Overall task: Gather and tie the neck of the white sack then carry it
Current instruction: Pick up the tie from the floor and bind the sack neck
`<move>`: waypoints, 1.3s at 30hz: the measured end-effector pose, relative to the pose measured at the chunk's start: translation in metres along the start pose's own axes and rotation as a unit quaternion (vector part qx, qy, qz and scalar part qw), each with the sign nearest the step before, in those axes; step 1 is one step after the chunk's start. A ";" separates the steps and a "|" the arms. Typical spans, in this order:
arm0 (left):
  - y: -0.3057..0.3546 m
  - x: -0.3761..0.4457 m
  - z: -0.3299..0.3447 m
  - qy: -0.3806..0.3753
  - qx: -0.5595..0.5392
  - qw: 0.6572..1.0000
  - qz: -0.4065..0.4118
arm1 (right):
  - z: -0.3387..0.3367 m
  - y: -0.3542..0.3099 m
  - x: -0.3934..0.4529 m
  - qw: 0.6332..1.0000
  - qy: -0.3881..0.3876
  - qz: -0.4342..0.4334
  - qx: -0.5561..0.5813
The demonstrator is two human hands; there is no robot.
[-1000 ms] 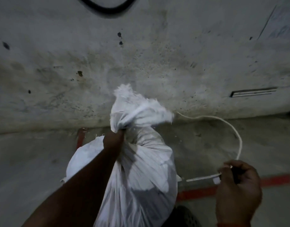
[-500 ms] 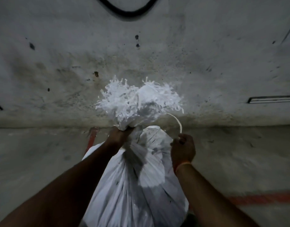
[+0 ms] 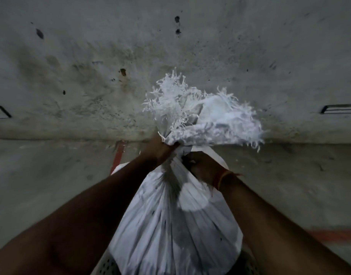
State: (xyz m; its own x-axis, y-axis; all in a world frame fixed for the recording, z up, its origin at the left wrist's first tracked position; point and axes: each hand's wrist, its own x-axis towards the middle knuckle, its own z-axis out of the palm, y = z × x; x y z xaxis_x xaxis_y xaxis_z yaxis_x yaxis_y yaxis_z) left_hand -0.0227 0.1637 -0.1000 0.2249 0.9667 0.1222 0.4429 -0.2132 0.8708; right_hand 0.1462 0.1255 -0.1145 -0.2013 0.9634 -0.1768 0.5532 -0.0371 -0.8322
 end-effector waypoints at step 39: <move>-0.046 -0.129 0.018 0.031 0.232 0.971 0.050 | 0.088 0.027 -0.058 0.966 0.171 0.024 0.194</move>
State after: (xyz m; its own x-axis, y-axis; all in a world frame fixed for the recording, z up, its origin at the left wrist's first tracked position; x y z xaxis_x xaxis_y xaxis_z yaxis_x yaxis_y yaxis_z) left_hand -0.0564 0.0460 -0.1641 0.2415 0.9412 0.2365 0.7681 -0.3343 0.5461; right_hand 0.1019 0.0455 -0.1733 0.1318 0.9871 -0.0909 0.1966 -0.1159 -0.9736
